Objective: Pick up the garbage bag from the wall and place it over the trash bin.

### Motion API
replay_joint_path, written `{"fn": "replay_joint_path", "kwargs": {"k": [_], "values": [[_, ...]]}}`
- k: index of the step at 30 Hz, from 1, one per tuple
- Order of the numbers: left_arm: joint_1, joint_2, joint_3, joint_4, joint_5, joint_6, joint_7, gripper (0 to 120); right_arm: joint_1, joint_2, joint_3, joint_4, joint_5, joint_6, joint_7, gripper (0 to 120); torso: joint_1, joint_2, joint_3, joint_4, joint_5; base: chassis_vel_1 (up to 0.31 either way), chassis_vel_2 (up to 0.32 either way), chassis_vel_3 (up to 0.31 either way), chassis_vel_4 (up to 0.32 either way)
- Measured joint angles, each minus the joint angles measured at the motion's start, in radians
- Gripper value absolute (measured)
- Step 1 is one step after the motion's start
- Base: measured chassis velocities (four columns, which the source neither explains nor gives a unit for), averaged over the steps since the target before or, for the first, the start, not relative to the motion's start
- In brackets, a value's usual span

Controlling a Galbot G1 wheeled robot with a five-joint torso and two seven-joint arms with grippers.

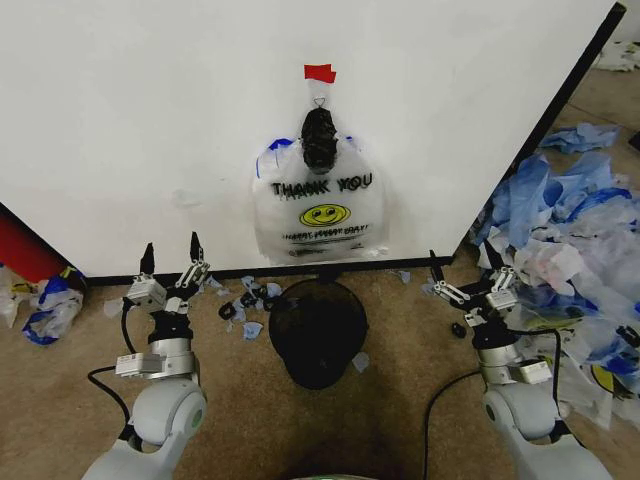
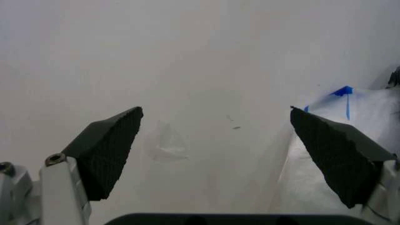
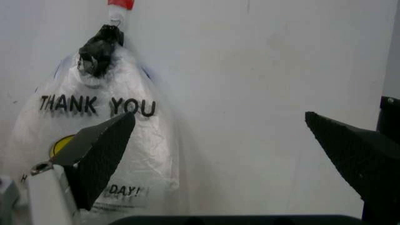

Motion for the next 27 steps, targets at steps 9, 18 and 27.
{"fn": "replay_joint_path", "kwargs": {"k": [9, 18, 27], "values": [[0.016, -0.013, -0.011, -0.006, 0.010, -0.001, 0.000, 94, 0.026, -0.008, -0.060, 0.019, 0.052, -0.023, -0.010, 100, 0.000, 0.000, 0.000, 0.0001, 0.0000, 0.000, 0.000, 0.000, 0.000], [0.006, -0.029, -0.004, 0.020, 0.026, -0.003, 0.000, 94, 0.154, -0.034, -0.224, 0.142, 0.517, -0.176, 0.012, 100, 0.000, 0.000, 0.000, -0.0009, -0.0007, 0.000, 0.000, 0.000, 0.000], [0.050, -0.030, -0.052, 0.007, 0.033, -0.003, -0.002, 94, 0.473, 0.009, -0.425, -0.009, 0.910, -0.282, -0.103, 100, 0.000, 0.000, 0.000, -0.0002, -0.0002, 0.000, 0.000, 0.000, 0.000]]}}
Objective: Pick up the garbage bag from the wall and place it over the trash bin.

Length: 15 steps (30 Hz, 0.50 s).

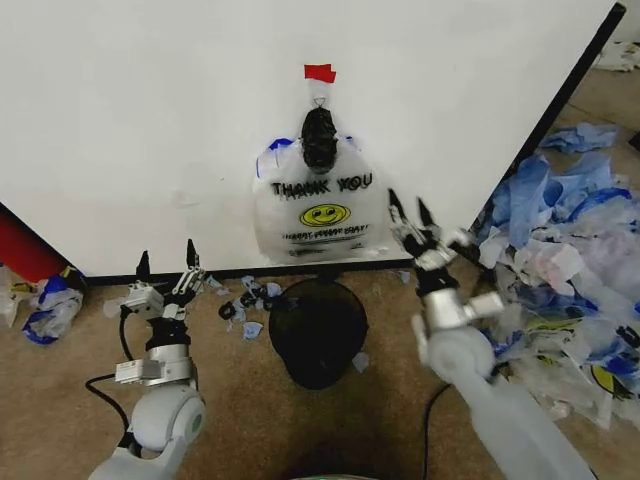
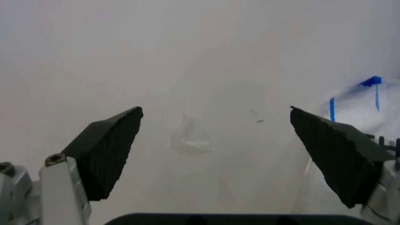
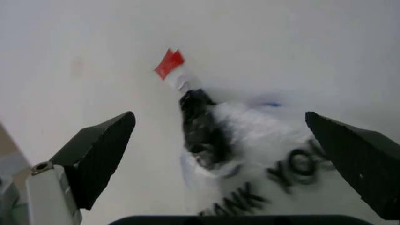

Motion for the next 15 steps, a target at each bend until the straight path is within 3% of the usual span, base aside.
{"fn": "replay_joint_path", "kwargs": {"k": [6, 15], "values": [[0.029, -0.005, -0.022, -0.010, 0.004, 0.000, -0.003, 94, 0.134, 0.058, -0.084, -0.126, 0.101, -0.035, -0.112, 100, 0.000, 0.000, 0.000, 0.0004, -0.0001, 0.000, 0.000, 0.000, 0.000], [0.050, -0.030, -0.034, -0.012, 0.018, -0.006, -0.005, 94, 0.244, 0.126, -0.143, -0.257, 0.126, -0.041, -0.127, 100, 0.000, 0.000, 0.000, 0.0001, 0.0000, 0.000, 0.000, 0.000, 0.000]]}}
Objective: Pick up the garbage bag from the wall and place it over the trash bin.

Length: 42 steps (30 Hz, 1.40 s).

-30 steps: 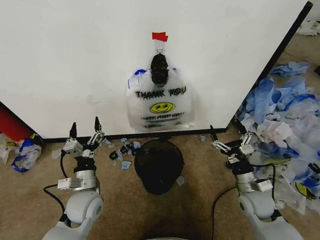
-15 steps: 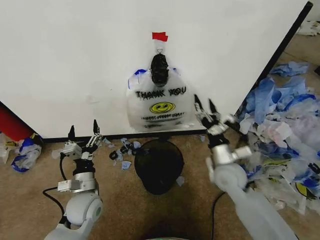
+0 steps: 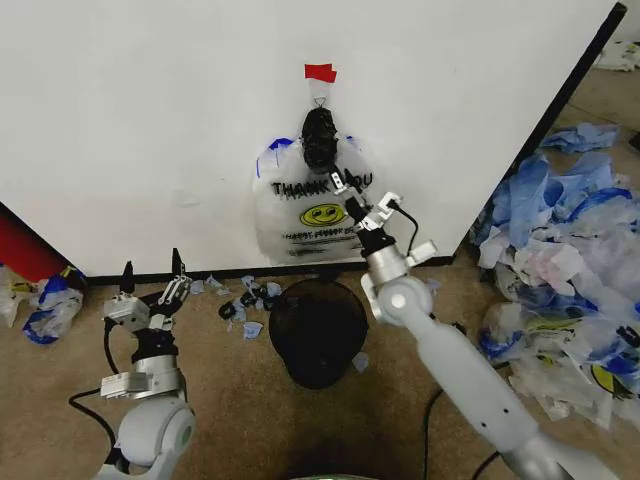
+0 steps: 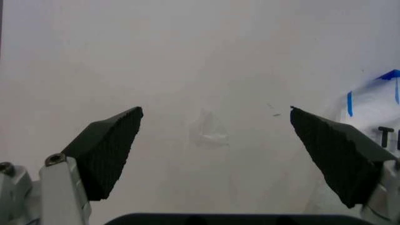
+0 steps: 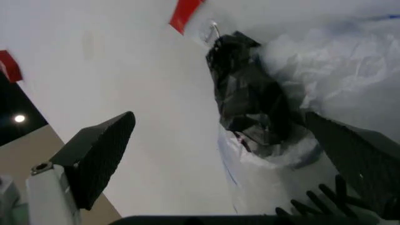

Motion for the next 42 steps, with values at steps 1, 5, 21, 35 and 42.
{"fn": "replay_joint_path", "kwargs": {"k": [1, 5, 21, 35, 42], "values": [[0.000, 0.000, 0.000, 0.000, 0.000, 0.000, 0.000, 94, 0.000, 0.000, 0.000, 0.000, 0.000, 0.000, 0.000, 100, 0.000, 0.000, 0.000, 0.0000, 0.0000, 0.000, 0.000, 0.000, 0.000], [-0.002, -0.009, 0.005, 0.000, 0.002, -0.001, 0.000, 94, 0.033, 0.036, -0.003, -0.062, 0.009, -0.006, -0.011, 100, 0.000, 0.000, 0.000, 0.0000, 0.0001, 0.000, 0.000, 0.000, 0.000], [0.010, -0.010, 0.010, -0.008, 0.002, -0.001, -0.001, 94, 0.050, 0.098, -0.009, -0.126, -0.010, -0.017, -0.055, 100, 0.000, 0.000, 0.000, 0.0001, 0.0001, 0.000, 0.000, 0.000, 0.000], [0.045, -0.019, 0.009, -0.020, 0.009, -0.006, -0.001, 94, 0.069, 0.124, -0.004, -0.142, -0.057, -0.015, -0.063, 100, 0.000, 0.000, 0.000, 0.0001, 0.0002, 0.000, 0.000, 0.000, 0.000], [0.054, -0.031, 0.018, -0.023, 0.017, -0.006, 0.001, 94, 0.059, 0.098, 0.008, -0.121, -0.066, -0.012, -0.063, 100, 0.000, 0.000, 0.000, 0.0001, 0.0003, 0.000, 0.000, 0.000, 0.000]]}}
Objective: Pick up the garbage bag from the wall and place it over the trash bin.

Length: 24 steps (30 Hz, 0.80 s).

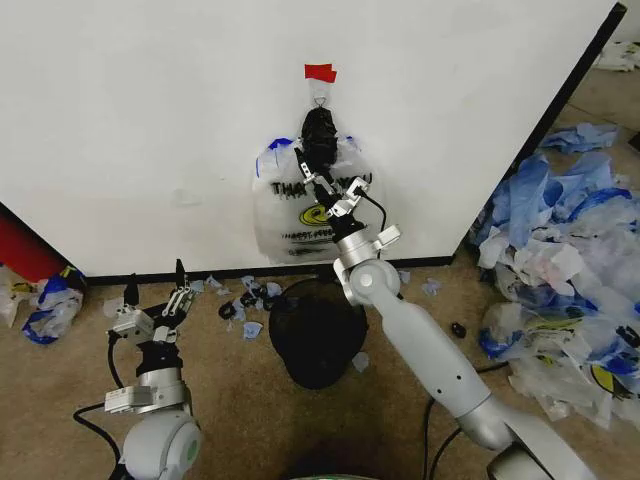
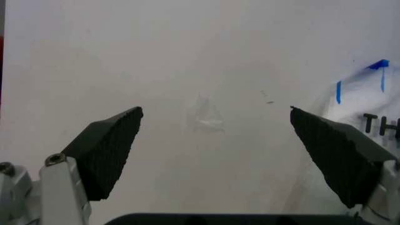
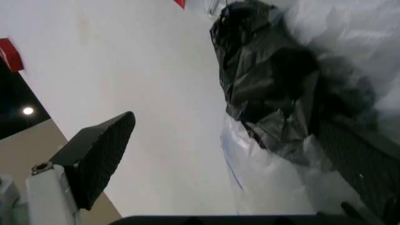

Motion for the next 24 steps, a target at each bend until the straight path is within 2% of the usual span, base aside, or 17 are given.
{"fn": "replay_joint_path", "kwargs": {"k": [7, 11, 19, 20, 24], "values": [[0.015, -0.009, 0.004, -0.006, 0.010, 0.000, 0.003, 94, 0.002, -0.012, 0.007, 0.002, 0.000, 0.001, -0.007, 99, 0.000, 0.000, 0.000, 0.0000, 0.0000, 0.000, 0.000, 0.000, 0.000], [0.022, -0.009, 0.003, -0.009, 0.010, 0.000, 0.004, 94, 0.004, -0.009, 0.007, -0.005, 0.000, 0.001, -0.017, 90, 0.000, 0.000, 0.000, 0.0001, 0.0000, 0.000, 0.000, 0.000, 0.000], [0.041, -0.012, 0.001, -0.020, 0.010, 0.002, 0.004, 94, 0.008, 0.008, 0.005, -0.015, -0.005, 0.008, -0.024, 57, 0.000, 0.000, 0.000, 0.0000, -0.0001, 0.000, 0.000, 0.000, 0.000], [0.041, -0.012, 0.001, -0.020, 0.010, 0.002, 0.004, 94, 0.008, 0.008, 0.005, -0.015, -0.005, 0.008, -0.024, 57, 0.000, 0.000, 0.000, 0.0000, -0.0001, 0.000, 0.000, 0.000, 0.000], [0.044, -0.012, 0.000, -0.020, 0.011, 0.003, 0.005, 94, 0.006, 0.008, 0.011, -0.012, -0.007, 0.012, -0.023, 40, 0.000, 0.000, 0.000, 0.0000, -0.0001, 0.000, 0.000, 0.000, 0.000]]}}
